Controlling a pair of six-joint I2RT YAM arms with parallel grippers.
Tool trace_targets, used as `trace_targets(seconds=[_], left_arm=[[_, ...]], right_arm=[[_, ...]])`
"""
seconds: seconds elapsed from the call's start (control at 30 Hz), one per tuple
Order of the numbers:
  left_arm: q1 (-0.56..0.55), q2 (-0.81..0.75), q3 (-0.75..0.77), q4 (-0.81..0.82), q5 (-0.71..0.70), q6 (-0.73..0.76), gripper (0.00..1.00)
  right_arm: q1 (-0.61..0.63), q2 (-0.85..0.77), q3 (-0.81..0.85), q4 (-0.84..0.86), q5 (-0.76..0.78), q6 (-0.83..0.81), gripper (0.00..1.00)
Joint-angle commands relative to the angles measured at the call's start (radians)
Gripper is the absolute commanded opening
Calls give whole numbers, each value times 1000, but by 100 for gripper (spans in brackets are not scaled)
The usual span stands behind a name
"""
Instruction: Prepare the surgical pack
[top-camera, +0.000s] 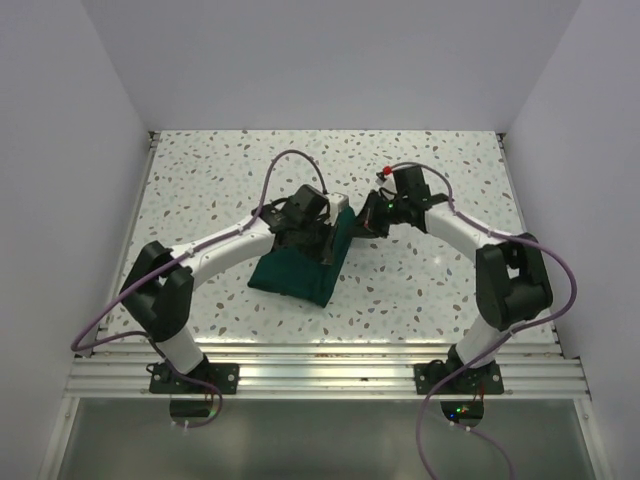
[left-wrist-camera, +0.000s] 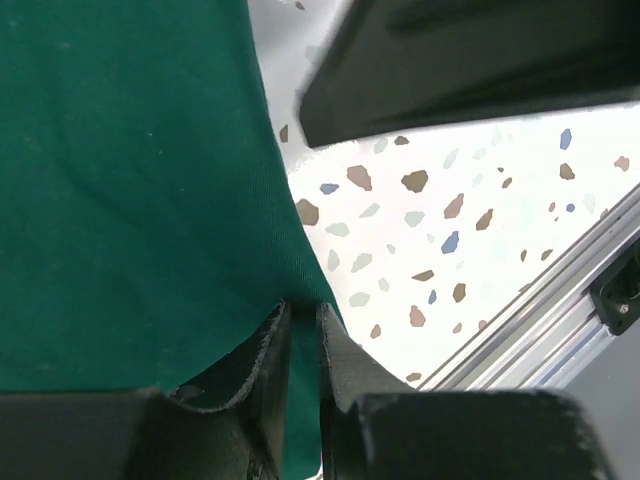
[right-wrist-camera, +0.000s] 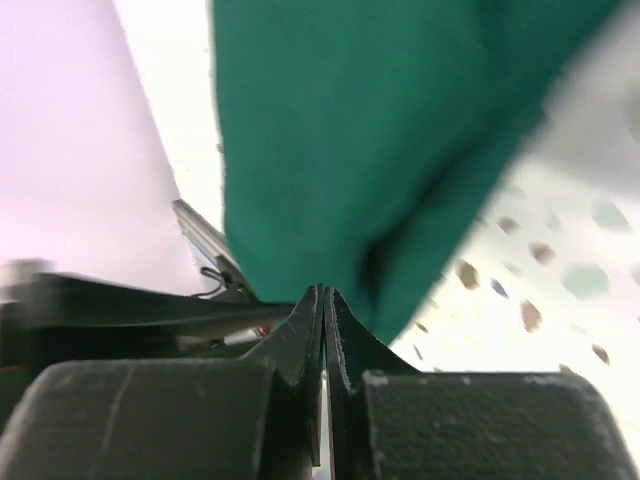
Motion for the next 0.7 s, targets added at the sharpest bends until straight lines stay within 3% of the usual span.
trace_targets(seconds=[0.0, 0.27, 0.5, 0.67], left_arm=[[-3, 6, -39, 124, 64, -27, 19], [-6, -17, -184, 248, 116, -81, 15], [-13, -25, -253, 273, 116, -75, 13], [-20, -46, -232, 230, 94, -49, 12]], right_arm=[[2, 31, 105, -20, -46, -46, 0], [3, 205, 104, 212, -167, 140, 0], [-14, 249, -24, 287, -239, 93, 0], [-55, 272, -32, 247, -242, 10, 0]])
